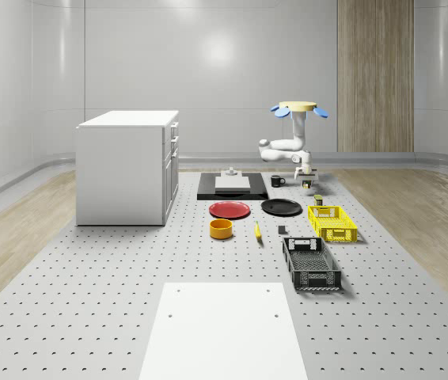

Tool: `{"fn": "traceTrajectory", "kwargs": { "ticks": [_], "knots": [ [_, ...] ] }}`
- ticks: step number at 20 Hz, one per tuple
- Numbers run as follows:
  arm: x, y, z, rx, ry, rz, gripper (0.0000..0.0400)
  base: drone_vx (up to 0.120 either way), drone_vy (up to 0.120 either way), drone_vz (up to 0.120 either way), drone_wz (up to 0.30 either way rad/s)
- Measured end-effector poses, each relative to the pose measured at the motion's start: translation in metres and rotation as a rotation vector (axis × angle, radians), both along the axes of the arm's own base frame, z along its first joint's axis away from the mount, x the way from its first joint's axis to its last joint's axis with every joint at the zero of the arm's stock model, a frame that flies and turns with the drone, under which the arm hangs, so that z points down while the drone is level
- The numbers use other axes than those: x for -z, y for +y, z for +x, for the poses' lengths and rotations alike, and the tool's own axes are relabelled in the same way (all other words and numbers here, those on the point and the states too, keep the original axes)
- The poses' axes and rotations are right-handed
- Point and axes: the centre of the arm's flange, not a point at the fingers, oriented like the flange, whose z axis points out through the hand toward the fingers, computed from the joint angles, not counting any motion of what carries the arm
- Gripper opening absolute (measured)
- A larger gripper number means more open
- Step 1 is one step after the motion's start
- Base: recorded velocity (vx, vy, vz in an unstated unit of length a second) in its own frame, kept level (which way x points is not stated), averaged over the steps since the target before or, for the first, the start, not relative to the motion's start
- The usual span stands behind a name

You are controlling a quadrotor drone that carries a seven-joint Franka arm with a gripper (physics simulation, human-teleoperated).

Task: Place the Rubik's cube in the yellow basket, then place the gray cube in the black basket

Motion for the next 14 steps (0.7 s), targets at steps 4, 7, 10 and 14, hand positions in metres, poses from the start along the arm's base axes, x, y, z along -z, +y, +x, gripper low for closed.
{"fn": "traceTrajectory", "kwargs": {
  "ticks": [4,7,10,14],
  "knots": [
    [0.0057,-0.0001,0.0000,-0.003,0.000,0.000,0.0287,0.000,0.000,0.120,0.000],
    [0.0077,-0.0001,0.0000,-0.003,0.000,0.000,0.0287,0.000,0.000,0.120,0.000],
    [0.0088,-0.0001,0.0000,-0.005,0.000,0.000,0.0287,0.120,0.000,0.040,0.000],
    [0.0094,-0.0002,0.0000,-0.008,0.000,0.000,0.0287,0.120,0.010,0.000,0.000]
  ]
}}
